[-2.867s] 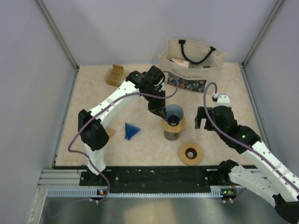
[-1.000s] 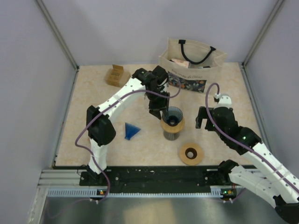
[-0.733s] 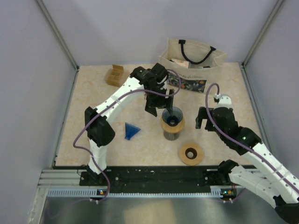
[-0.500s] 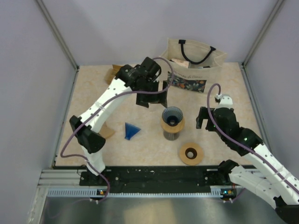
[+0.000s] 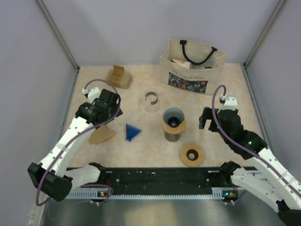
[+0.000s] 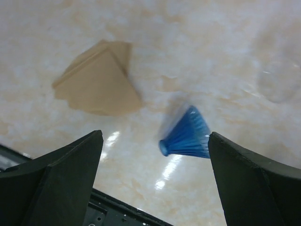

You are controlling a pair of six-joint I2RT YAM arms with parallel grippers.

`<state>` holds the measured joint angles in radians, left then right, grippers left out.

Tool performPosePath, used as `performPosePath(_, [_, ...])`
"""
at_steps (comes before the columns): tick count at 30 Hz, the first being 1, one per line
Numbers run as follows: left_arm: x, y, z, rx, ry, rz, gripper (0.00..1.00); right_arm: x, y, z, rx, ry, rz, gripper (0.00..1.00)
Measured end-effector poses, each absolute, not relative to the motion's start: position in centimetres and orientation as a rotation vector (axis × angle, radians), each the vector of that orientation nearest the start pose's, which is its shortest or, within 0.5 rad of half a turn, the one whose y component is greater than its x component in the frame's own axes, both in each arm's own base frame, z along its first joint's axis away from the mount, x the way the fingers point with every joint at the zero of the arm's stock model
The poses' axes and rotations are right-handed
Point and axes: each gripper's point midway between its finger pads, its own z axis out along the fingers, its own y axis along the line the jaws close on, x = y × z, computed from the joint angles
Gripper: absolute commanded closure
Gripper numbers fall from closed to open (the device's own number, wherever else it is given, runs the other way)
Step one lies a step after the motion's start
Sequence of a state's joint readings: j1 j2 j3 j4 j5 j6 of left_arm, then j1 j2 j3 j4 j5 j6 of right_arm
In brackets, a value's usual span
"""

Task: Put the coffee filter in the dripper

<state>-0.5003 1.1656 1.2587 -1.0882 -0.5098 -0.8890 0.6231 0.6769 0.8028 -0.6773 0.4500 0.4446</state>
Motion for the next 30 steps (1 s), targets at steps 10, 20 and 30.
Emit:
performPosePath(10, [20.9,-3.5,10.8,-1.113,2.121,-0.123,0.01,22.7,8.6,20.9,0.075,2.067,0.159,0.01])
performPosePath(20, [22.4,-3.9,5.6,-1.426,1.823,-0.375,0.01,22.8,8.6,20.9,0.050,2.069,0.144,0.01])
performPosePath(30, [24.5,-3.6,6.3,-1.487,1.688,-0.416,0.04,23.1,8.8,20.3,0.031,2.092,0.121,0.01])
